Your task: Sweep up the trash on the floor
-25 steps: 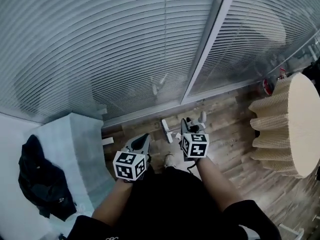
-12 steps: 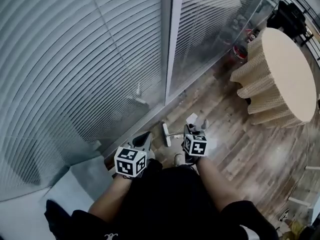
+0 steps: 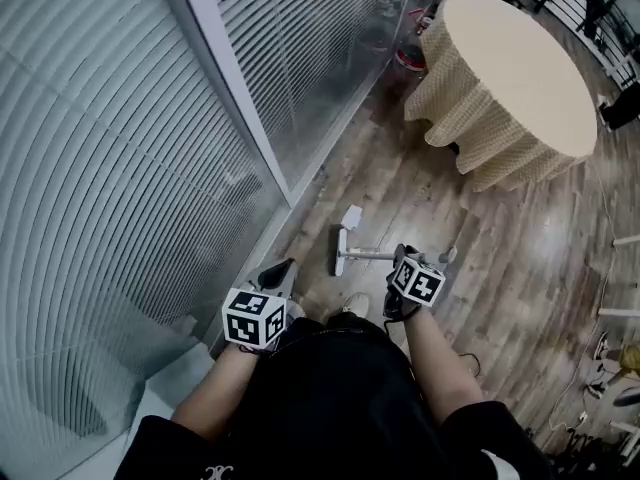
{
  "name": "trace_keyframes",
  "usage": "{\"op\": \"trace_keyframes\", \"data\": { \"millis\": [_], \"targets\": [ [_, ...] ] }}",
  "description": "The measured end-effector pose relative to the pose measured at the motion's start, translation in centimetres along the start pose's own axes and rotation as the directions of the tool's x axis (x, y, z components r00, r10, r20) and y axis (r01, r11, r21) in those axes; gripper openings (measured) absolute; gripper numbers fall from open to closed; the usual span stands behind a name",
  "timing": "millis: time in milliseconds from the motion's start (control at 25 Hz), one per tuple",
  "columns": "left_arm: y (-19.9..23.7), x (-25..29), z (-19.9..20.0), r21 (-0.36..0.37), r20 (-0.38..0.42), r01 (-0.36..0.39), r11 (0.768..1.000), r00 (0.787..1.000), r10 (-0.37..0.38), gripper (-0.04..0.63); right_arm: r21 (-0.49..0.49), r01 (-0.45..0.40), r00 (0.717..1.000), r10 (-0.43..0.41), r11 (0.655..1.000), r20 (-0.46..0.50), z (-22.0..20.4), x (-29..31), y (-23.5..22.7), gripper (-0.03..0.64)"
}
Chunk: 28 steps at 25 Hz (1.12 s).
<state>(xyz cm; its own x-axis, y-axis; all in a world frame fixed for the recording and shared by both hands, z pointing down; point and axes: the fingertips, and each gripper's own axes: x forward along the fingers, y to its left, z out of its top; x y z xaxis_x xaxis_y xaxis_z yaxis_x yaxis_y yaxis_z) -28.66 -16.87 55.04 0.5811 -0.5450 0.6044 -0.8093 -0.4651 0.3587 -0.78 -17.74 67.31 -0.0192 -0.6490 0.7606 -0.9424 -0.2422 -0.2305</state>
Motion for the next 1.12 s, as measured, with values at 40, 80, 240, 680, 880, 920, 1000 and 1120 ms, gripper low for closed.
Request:
{"op": "trace_keyframes", "data": {
  "millis": [40,80,240,680,880,920,1000,1120],
  "targets": [
    [-1.0,0.7,0.2,0.016,-0.007,0.013,1.0,1.0,-0.013,-0.005,0.026,0.017,1.0,-0.017,1.0,0.008,0.1,-0.4,-1.6,0.081],
    [-2.0,1.4,0.4,0.033,-0.013,0.025,0.999,1.0,-0.025,-0.005,0.049,0.032,0.999,-0.033,0.998,0.015,0.2,-0.8,-3.1,0.081],
    [-5.6,4.2,1.2,0.085,-0.026,0.072,0.994,0.997,-0.07,-0.005,0.12,0.084,0.995,-0.09,0.989,0.047,0.6,-2.1,-8.6,0.081],
    [-13.3,9.7,1.2,0.17,-0.059,0.133,0.976,0.99,-0.125,-0.005,0.15,0.095,0.991,-0.107,0.984,0.078,1.0,-4.1,-17.2,0.081],
    [-14.6,10.5,1.4,0.172,-0.058,0.131,0.976,0.991,-0.123,-0.005,0.137,0.076,0.994,-0.086,0.988,0.073,1.4,-5.7,-18.4,0.081],
    [-14.6,10.8,1.4,0.173,-0.058,0.134,0.976,0.99,-0.126,-0.005,0.129,0.068,0.994,-0.078,0.989,0.074,1.6,-5.7,-18.3,0.081],
    [-14.4,11.7,1.5,0.175,-0.059,0.139,0.975,0.99,-0.131,-0.005,0.115,0.055,0.995,-0.064,0.992,0.08,2.2,-5.4,-18.1,0.081],
    [-13.9,12.7,2.1,0.171,-0.061,0.142,0.975,0.989,-0.134,-0.005,0.094,0.032,0.994,-0.041,0.995,0.097,3.7,-5.2,-17.0,0.081]
  ]
}}
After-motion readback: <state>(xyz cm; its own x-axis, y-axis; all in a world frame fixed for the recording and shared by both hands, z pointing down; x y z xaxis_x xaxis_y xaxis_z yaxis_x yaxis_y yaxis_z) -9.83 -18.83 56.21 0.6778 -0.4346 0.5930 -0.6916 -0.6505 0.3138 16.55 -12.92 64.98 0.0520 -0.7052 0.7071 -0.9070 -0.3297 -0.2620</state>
